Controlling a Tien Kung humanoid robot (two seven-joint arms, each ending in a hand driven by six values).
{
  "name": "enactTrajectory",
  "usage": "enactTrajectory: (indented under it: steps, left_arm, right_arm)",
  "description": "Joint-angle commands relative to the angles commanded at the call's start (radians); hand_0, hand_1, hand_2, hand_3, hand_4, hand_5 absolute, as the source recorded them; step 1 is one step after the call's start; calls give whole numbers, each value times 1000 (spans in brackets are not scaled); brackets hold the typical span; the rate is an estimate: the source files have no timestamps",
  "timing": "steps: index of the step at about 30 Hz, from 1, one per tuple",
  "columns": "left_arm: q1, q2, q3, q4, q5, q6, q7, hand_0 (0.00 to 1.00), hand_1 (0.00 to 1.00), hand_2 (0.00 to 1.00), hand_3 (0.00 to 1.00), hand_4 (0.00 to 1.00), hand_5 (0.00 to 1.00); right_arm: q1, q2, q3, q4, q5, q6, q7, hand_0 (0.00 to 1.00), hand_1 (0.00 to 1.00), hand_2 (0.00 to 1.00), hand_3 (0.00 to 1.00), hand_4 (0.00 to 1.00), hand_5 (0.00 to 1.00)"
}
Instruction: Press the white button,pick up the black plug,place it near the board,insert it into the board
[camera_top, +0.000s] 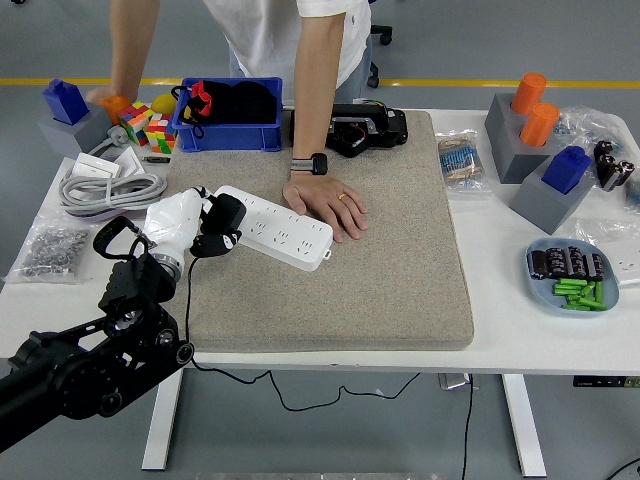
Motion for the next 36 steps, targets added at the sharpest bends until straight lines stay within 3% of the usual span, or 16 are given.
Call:
enactTrajectory:
  steps: [9,36]
  left_arm:
    - [-20,-11,26,55,-22,2,-8,243,224,259,532,621,2]
    - [-52,-25,74,88,-33,-6,-2,247,225,260,530,634,2]
  right_arm:
    - [1,-1,-5,1,1,0,1,624,596,587,579,644,384]
    - [2,-4,-14,0,5,-1,1,624,594,586,578,643,379]
